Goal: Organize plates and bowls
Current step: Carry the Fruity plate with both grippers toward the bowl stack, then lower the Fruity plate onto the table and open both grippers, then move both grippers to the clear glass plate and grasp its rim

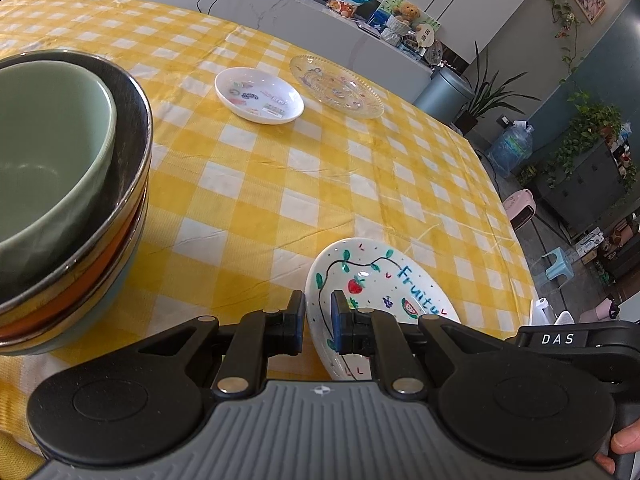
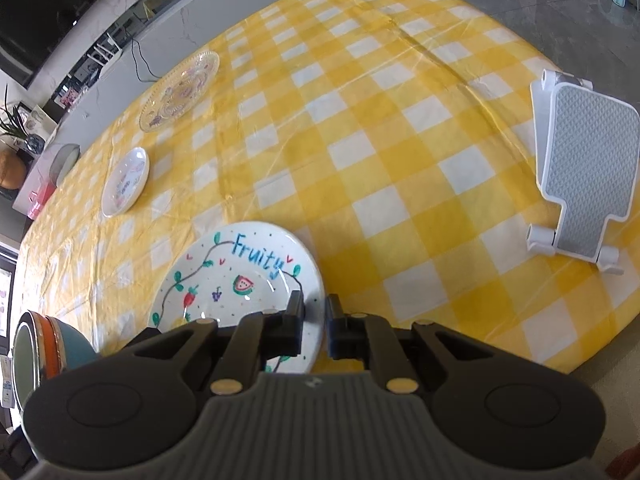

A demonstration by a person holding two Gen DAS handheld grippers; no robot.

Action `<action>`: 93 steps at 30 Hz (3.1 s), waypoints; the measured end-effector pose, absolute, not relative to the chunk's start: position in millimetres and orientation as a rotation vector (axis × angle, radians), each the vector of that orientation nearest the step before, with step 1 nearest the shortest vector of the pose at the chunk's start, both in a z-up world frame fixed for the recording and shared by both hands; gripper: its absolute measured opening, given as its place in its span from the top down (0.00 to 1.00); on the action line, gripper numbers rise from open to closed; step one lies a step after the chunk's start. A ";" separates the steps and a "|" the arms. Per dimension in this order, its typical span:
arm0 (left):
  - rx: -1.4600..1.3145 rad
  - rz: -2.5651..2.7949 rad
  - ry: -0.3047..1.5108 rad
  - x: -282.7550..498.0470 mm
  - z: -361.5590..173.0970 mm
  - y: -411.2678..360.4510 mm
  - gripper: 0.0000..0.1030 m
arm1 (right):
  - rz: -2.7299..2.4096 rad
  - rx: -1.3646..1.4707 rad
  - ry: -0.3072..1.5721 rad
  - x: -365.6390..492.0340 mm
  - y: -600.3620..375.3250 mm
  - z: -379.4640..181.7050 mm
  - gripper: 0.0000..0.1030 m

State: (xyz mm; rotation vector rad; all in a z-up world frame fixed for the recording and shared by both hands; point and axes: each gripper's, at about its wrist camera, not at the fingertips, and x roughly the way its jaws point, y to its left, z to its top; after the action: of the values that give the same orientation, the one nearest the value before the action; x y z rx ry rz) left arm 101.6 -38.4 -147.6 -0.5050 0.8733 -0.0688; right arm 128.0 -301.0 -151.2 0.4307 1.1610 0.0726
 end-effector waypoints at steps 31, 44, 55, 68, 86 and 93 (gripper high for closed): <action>-0.374 -0.100 0.903 112.7 -96.2 -33.6 0.80 | 0.114 0.350 1.061 130.1 -290.4 -135.1 0.69; -0.358 -0.099 0.902 169.8 -55.4 -12.4 0.67 | 0.057 0.313 0.906 194.2 -266.7 -127.4 0.69; -0.352 -0.166 0.991 266.5 -52.6 16.2 0.61 | 0.093 0.396 0.831 271.3 -250.2 -146.1 0.69; -0.367 -0.091 0.998 384.1 -99.9 31.9 0.62 | 0.201 0.561 0.855 347.9 -236.9 -166.2 0.75; -0.384 -0.080 1.019 430.9 -147.6 35.0 0.74 | 0.220 0.758 0.896 376.0 -252.7 -201.7 0.87; -0.375 -0.089 0.991 428.6 -148.4 33.9 0.84 | 0.246 0.764 0.885 378.1 -249.7 -204.7 0.96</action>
State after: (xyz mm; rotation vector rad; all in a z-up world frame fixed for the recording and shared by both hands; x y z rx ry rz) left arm 428.6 33.9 -148.4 -0.3749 0.9905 -0.0886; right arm 378.1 -249.7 -204.7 0.7643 0.8854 0.2456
